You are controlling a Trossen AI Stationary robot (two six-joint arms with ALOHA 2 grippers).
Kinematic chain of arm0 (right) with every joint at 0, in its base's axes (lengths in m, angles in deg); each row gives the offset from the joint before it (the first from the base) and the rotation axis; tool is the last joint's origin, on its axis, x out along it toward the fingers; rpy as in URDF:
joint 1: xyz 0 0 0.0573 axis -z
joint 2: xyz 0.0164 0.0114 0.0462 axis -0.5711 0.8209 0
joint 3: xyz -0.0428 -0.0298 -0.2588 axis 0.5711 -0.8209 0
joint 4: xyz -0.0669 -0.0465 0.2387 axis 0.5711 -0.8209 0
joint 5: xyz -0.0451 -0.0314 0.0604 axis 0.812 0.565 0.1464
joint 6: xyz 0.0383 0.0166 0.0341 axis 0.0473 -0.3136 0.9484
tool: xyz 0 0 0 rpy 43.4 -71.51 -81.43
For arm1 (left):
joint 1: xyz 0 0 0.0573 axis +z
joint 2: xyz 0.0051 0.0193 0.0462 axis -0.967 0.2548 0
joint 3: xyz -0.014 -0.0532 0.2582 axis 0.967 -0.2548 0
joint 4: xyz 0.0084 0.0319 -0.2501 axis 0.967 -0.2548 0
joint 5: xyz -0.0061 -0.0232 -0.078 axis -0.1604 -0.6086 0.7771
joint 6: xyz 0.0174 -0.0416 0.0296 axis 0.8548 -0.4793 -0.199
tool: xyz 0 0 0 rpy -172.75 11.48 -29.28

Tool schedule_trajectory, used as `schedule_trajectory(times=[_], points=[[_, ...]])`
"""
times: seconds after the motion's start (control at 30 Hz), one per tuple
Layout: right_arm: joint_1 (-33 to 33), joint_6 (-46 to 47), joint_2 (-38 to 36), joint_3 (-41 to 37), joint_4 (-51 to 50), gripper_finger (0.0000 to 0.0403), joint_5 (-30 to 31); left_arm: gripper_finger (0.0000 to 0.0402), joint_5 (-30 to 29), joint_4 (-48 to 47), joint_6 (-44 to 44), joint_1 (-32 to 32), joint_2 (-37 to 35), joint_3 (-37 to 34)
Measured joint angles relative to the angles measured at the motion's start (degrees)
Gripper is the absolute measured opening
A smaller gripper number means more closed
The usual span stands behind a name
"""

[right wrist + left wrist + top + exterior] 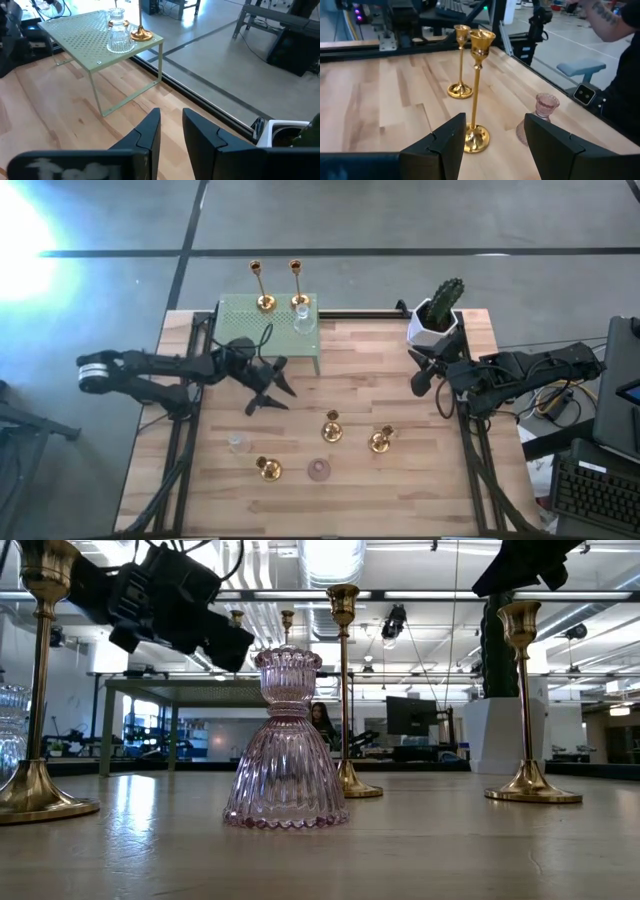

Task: Pick & Place candle stick holders
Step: Put the golden candle holder on the shelf

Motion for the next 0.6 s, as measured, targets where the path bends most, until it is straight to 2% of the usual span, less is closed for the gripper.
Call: schedule_trajectory(times=[0.23, 0.3, 0.5, 0.6], points=[[0.00, 0.24, 0.00, 0.00, 0.08, 0.0065, -0.17, 0.0206, -1.82, 0.11, 0.99, -2.61, 5.27, 1.60], [0.02, 1.02, 0.04, 0.00, 0.71, 0.0062, -2.05, 0.0206, -1.85, 0.03, 1.50, -3.10, 6.17, 2.09], [0.00, -4.09, 4.81, -1.12, 7.24, 0.0059, -23.46, 0.0206, -1.96, 0.04, 2.01, -3.16, 5.28, 3.26], [0.08, -7.48, 9.58, -1.97, 11.28, 0.0058, -27.13, 0.0206, -2.76, 0.13, 2.99, -3.19, 3.46, 3.50]])
